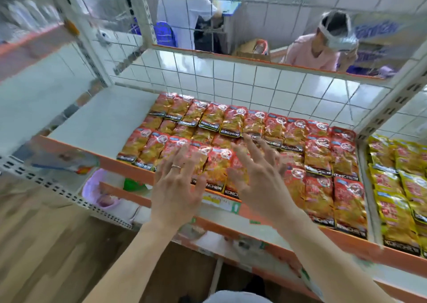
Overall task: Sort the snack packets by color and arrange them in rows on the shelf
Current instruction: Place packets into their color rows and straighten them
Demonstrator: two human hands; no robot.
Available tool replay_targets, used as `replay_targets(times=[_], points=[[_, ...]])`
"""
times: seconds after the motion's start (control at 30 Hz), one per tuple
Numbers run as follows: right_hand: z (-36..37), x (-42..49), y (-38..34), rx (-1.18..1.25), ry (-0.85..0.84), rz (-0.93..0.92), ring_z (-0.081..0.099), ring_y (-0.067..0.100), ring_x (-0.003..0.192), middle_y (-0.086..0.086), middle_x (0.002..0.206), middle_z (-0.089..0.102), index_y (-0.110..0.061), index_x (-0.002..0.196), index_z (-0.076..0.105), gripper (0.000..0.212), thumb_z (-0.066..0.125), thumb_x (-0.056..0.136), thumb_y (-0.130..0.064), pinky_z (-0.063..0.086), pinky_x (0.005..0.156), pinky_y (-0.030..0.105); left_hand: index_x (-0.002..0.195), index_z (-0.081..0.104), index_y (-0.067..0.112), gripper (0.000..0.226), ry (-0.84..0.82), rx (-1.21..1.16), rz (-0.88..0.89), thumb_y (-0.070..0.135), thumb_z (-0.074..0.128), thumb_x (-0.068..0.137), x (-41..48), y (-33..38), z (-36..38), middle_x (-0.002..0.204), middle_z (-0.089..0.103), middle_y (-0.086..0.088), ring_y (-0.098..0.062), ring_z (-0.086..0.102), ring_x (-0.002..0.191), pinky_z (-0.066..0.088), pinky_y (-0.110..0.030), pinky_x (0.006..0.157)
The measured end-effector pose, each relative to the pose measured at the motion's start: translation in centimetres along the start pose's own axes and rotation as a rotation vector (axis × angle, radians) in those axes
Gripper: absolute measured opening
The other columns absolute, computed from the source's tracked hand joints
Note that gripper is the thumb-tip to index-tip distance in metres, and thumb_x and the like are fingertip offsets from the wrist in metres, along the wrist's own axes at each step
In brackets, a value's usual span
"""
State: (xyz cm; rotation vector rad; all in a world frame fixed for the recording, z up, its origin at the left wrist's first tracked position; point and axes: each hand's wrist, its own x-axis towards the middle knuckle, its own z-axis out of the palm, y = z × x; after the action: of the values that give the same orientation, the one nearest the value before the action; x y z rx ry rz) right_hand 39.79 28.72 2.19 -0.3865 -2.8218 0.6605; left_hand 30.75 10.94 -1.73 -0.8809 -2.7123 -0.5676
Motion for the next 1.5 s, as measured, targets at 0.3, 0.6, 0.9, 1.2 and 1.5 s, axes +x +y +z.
replay_targets(times=[0.3, 0.6, 0.9, 1.2, 1.5], points=[[2.8, -1.0, -7.5, -0.036, 0.073, 0.073, 0.004, 0.019, 0.152, -0.010, 0.165, 0.017, -0.035, 0.150, 0.038, 0.061, 0.034, 0.093, -0.059, 0.005, 0.113, 0.055, 0.145, 0.050, 0.026, 0.055, 0.021, -0.028, 0.104, 0.053, 0.038, 0.099, -0.5, -6.8, -4.3, 0.159, 0.038, 0.000, -0.022, 0.030, 0.149, 0.026, -0.047, 0.121], [2.6, -6.3, -9.6, -0.240, 0.153, 0.150, 0.014, 0.017, 0.152, -0.005, 0.164, 0.023, -0.033, 0.148, 0.040, 0.062, 0.027, 0.094, -0.060, 0.006, 0.115, 0.050, 0.135, 0.056, 0.019, 0.050, -0.003, -0.153, 0.352, 0.048, 0.043, 0.097, 0.1, -6.4, -4.3, 0.156, 0.043, -0.004, -0.027, 0.035, 0.145, 0.035, -0.054, 0.115], [-0.9, -11.2, -9.3, -0.306, 0.188, 0.309, 0.009, 0.016, 0.153, -0.010, 0.166, 0.016, -0.035, 0.151, 0.036, 0.062, 0.033, 0.094, -0.059, 0.012, 0.117, 0.057, 0.146, 0.049, 0.023, 0.059, -0.060, -0.223, 0.463, 0.053, 0.035, 0.097, -1.4, -2.3, -5.1, 0.160, 0.038, -0.001, -0.025, 0.032, 0.147, 0.025, -0.050, 0.118], [-5.5, -14.8, -5.4, -0.198, 0.303, 0.311, 0.005, 0.010, 0.153, -0.018, 0.163, 0.007, -0.037, 0.152, 0.033, 0.063, 0.032, 0.094, -0.062, 0.004, 0.120, 0.053, 0.147, 0.046, 0.024, 0.060, -0.058, -0.202, 0.502, 0.055, 0.034, 0.097, -2.6, 3.0, -6.5, 0.161, 0.036, -0.001, -0.025, 0.030, 0.147, 0.025, -0.053, 0.119], [-14.1, -26.3, 3.9, -0.234, 0.348, 0.397, -0.002, 0.014, 0.154, -0.012, 0.167, 0.007, -0.037, 0.155, 0.029, 0.071, 0.020, 0.093, -0.070, 0.004, 0.122, 0.053, 0.149, 0.044, 0.026, 0.063, -0.117, -0.256, 0.631, 0.058, 0.030, 0.097, -7.0, 20.1, -5.4, 0.161, 0.035, 0.000, -0.025, 0.030, 0.149, 0.024, -0.052, 0.121]])
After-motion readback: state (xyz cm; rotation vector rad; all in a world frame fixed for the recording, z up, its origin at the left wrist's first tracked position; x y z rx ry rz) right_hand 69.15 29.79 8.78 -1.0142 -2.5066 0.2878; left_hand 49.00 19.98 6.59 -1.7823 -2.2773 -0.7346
